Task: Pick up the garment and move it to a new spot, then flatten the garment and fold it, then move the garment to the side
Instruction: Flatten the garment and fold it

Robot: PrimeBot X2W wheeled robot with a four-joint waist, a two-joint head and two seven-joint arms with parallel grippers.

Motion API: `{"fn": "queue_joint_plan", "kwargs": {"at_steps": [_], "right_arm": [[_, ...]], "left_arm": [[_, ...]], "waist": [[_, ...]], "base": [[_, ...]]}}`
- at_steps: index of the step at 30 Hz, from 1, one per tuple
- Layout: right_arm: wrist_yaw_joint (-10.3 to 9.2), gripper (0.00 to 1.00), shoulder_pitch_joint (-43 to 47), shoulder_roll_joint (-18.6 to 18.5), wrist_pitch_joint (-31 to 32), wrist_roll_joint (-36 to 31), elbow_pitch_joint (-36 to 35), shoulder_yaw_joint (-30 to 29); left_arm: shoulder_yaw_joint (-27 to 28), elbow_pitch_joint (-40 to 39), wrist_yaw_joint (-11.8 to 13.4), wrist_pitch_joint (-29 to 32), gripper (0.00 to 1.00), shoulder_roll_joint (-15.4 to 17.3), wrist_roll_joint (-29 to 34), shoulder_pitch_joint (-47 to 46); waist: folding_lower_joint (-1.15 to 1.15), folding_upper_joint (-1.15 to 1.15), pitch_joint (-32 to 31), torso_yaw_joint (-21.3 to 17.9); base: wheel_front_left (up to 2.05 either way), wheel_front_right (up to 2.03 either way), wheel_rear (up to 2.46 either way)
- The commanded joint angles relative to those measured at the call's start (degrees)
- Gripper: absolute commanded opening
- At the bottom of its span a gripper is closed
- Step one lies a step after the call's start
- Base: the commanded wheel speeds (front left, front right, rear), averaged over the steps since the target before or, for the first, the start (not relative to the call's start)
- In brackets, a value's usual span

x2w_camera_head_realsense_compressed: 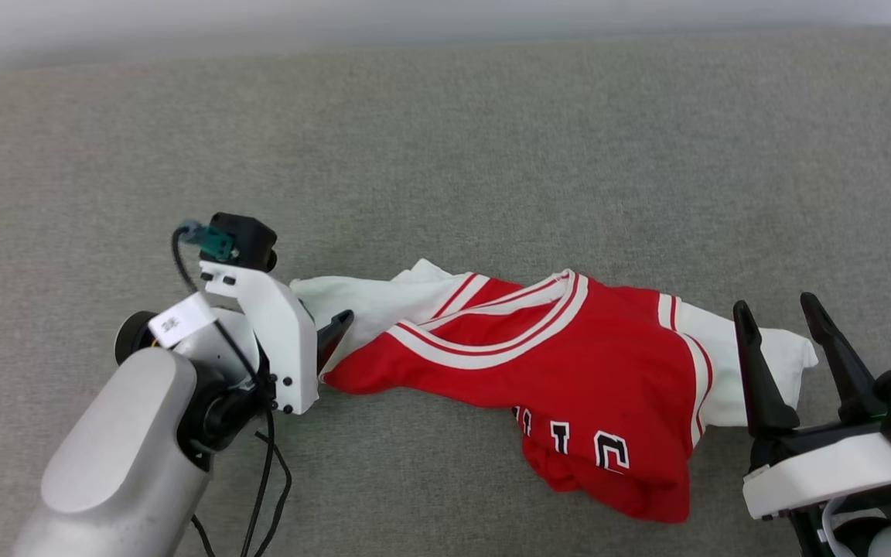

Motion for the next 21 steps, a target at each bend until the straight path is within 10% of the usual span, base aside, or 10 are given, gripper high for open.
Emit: {"fn": "queue_joint_plan", "kwargs": {"at_steps": [1, 11, 14, 21], "right_arm": [[-0.06, 1.00, -1.3, 0.2, -0.3, 0.9, 0.5, 0.1], [-0.06, 1.00, -2.8, 0.2, -1.7, 2.5, 3.7, -0.2], [-0.06, 1.00, -3.4, 0.2, -1.6, 3.1, 4.4, -0.8], [-0.05, 1.00, -4.4, 0.1, 1.0, 6.5, 7.1, -4.7]], "left_arm": [[-0.8, 1.6, -0.4, 1.8, 1.00, 0.2, 0.2, -1.5], [-8.1, 10.6, -3.3, 11.0, 1.00, -1.3, 1.4, -3.5], [-9.1, 11.5, -3.9, 10.9, 0.00, -2.4, 1.3, -3.3], [-7.8, 10.5, -3.6, 4.0, 0.00, -2.2, 3.3, -4.7]], "waist": [[0.00, 0.00, 1.9, -1.1], [0.00, 0.00, 4.6, -2.2], [0.00, 0.00, 4.8, -2.2], [0.00, 0.00, 3.4, -1.7]], "base": [[0.00, 0.00, 0.00], [0.00, 0.00, 0.00], [0.00, 0.00, 0.00], [0.00, 0.00, 0.00]]}}
